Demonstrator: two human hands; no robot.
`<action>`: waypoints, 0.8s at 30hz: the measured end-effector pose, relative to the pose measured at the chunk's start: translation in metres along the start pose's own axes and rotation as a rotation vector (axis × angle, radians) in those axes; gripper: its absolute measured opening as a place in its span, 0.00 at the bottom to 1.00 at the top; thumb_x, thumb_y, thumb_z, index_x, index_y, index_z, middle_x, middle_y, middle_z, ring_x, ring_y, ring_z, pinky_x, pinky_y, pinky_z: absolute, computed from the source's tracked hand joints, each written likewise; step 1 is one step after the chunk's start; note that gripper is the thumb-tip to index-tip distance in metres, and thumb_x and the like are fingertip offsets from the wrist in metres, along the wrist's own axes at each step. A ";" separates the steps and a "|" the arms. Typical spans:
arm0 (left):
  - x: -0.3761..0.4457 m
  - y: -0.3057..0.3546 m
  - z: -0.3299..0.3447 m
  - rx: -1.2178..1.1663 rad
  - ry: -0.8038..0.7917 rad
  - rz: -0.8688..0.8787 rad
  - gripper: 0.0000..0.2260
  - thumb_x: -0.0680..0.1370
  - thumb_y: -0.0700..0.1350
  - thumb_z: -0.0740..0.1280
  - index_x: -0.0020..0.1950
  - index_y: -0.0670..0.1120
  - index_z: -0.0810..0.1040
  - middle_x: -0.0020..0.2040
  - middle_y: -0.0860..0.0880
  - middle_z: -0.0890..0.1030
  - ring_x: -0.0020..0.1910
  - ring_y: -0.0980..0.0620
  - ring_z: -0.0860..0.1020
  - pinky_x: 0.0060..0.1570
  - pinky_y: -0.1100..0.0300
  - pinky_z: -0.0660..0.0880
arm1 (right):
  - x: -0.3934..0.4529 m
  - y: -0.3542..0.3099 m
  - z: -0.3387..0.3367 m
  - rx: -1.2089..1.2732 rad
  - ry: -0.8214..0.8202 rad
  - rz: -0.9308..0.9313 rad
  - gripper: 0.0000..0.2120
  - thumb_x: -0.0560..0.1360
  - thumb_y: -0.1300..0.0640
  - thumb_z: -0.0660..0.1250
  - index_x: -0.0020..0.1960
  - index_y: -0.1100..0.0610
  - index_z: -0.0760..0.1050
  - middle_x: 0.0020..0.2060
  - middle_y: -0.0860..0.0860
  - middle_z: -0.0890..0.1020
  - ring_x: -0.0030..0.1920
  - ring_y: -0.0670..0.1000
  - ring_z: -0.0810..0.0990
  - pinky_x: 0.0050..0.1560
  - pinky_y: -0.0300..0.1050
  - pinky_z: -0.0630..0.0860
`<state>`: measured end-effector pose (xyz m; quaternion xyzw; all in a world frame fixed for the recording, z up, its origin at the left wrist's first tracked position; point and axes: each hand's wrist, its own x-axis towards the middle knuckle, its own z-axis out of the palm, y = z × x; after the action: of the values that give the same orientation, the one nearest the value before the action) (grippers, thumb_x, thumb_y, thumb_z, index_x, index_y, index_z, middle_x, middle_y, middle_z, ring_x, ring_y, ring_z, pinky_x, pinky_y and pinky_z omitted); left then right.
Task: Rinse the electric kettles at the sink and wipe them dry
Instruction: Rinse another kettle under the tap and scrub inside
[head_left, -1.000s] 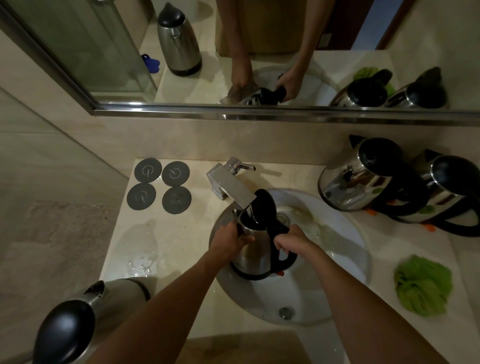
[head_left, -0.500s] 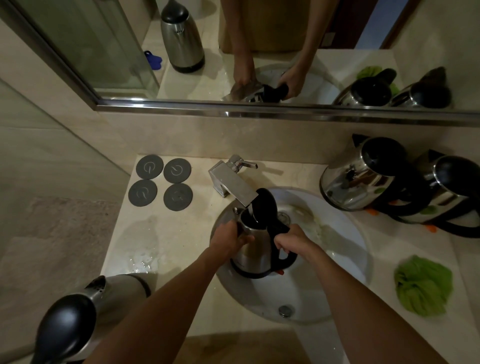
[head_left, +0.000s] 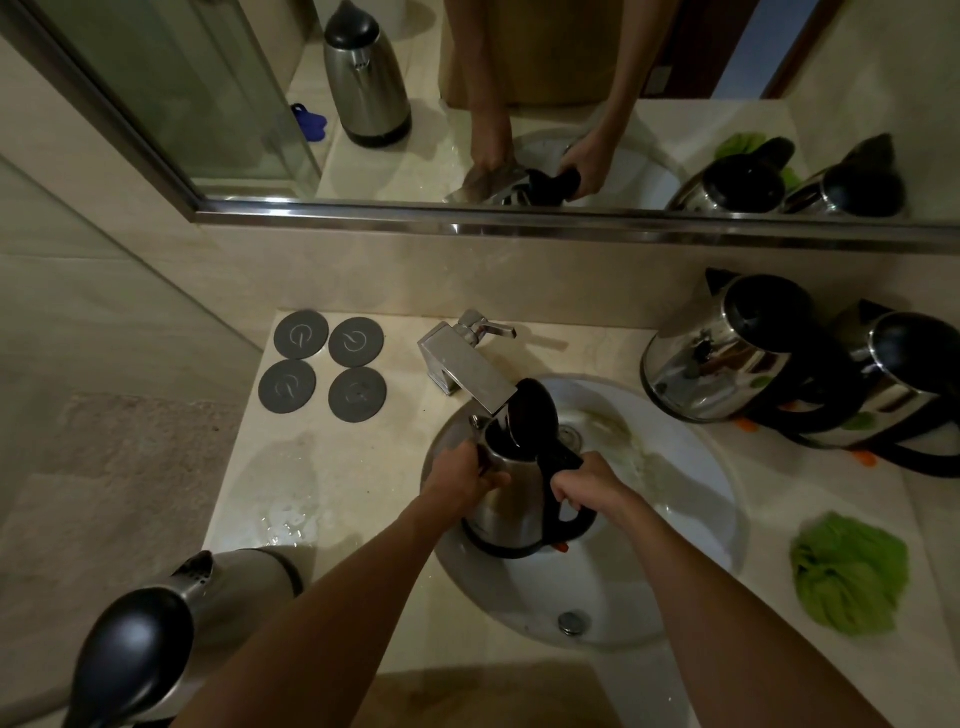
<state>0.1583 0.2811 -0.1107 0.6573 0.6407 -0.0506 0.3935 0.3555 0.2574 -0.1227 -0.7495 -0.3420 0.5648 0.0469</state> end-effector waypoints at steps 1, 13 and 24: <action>0.000 0.000 0.001 -0.007 0.003 0.006 0.16 0.75 0.53 0.72 0.55 0.44 0.78 0.47 0.48 0.80 0.50 0.49 0.79 0.46 0.60 0.69 | 0.000 0.000 0.000 0.000 0.002 0.002 0.14 0.59 0.63 0.67 0.44 0.62 0.72 0.28 0.54 0.75 0.29 0.52 0.75 0.33 0.43 0.72; 0.001 0.004 0.000 -0.031 0.021 0.051 0.13 0.76 0.52 0.72 0.55 0.45 0.79 0.45 0.52 0.76 0.47 0.54 0.76 0.47 0.60 0.69 | -0.002 -0.001 -0.005 0.028 -0.004 -0.008 0.05 0.62 0.66 0.66 0.36 0.61 0.71 0.24 0.53 0.72 0.26 0.52 0.72 0.32 0.42 0.70; 0.005 0.005 -0.003 -0.046 0.026 0.036 0.15 0.76 0.54 0.72 0.55 0.45 0.77 0.43 0.52 0.74 0.45 0.51 0.76 0.44 0.61 0.66 | -0.001 -0.005 -0.008 0.032 -0.003 -0.009 0.04 0.61 0.65 0.66 0.33 0.60 0.71 0.22 0.53 0.73 0.27 0.53 0.73 0.34 0.43 0.71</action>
<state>0.1625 0.2876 -0.1094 0.6599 0.6349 -0.0203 0.4013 0.3601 0.2629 -0.1169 -0.7463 -0.3367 0.5710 0.0609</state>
